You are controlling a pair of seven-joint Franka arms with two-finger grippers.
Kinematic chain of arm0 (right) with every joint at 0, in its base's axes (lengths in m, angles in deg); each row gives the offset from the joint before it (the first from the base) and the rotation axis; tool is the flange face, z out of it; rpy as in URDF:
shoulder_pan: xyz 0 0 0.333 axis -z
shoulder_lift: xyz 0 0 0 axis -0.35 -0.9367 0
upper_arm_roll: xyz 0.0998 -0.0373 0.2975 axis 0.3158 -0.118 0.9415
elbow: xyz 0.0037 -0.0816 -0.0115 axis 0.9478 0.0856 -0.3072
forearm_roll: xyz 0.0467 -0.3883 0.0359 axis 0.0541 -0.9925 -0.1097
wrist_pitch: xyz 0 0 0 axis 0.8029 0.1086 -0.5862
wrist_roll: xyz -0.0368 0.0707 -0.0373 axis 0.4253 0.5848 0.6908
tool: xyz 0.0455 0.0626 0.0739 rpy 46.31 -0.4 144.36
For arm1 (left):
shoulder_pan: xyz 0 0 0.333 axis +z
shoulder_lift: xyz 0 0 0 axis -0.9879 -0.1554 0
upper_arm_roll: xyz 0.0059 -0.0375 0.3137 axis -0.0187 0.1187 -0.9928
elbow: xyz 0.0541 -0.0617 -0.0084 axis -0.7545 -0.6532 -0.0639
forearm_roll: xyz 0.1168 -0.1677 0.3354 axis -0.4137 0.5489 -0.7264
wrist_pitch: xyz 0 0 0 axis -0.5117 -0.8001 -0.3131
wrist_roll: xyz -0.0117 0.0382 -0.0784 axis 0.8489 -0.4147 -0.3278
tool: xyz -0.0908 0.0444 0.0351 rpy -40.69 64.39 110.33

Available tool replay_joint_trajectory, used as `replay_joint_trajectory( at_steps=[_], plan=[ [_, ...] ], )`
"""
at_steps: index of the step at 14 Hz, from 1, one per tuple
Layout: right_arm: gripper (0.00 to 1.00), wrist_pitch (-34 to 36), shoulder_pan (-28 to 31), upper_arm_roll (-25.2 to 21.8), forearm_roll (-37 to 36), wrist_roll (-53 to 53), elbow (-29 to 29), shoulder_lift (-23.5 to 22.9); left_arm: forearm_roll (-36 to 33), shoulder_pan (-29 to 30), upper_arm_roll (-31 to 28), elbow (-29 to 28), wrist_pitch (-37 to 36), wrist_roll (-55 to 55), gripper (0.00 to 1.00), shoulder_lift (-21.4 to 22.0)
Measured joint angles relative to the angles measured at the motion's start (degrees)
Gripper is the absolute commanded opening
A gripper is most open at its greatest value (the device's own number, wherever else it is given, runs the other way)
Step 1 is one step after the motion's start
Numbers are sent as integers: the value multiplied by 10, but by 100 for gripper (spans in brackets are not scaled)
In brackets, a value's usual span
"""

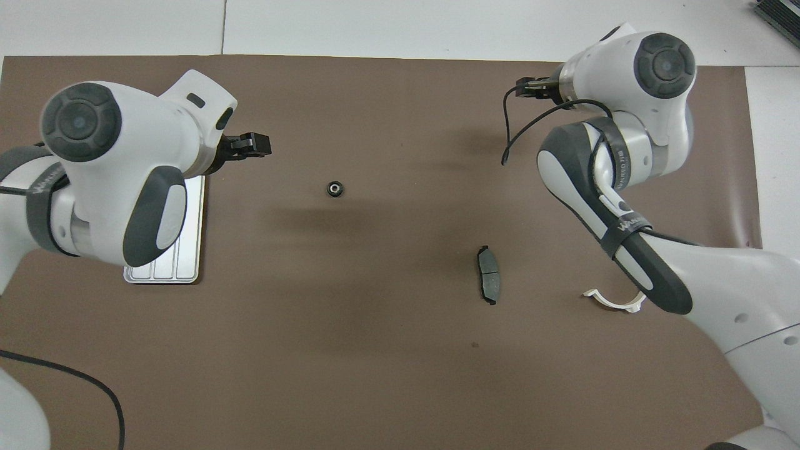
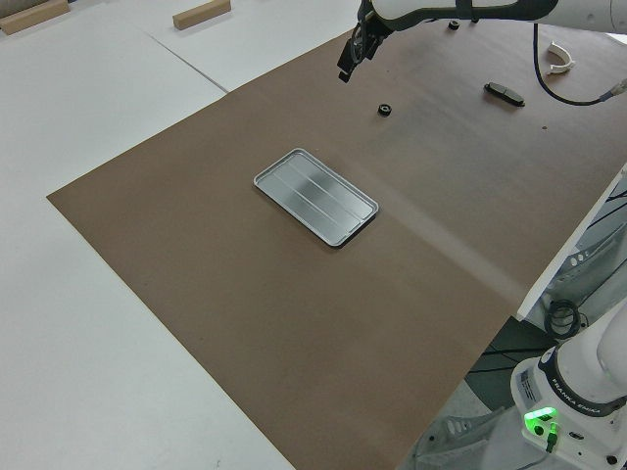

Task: Pick bearing gear from pile to tray

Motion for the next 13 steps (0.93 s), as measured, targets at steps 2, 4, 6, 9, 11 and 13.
replay_joint_trajectory(
  at_steps=[2, 4, 6, 9, 11, 13],
  plan=[
    [69, 11, 22, 1, 0, -13, 9, -3, -46, -29, 1, 1, 39, 88, 100, -41],
    [66, 12, 34, 1, 0, -27, 28, -8, -58, -53, 1, 7, 63, 142, 100, -83],
    [63, 12, 37, 1, 0, -31, 51, -10, -61, -68, 0, 17, 74, 181, 100, -113],
    [60, 12, 35, 3, 0, -31, 74, -10, -63, -82, 0, 19, 93, 234, 89, -128],
    [58, 12, 36, 3, 0, -31, 79, -9, -63, -84, 0, 18, 104, 247, 84, -132],
    [56, 12, 40, 3, -1, -31, 83, -7, -63, -84, 0, 15, 111, 258, 81, -135]
  ],
)
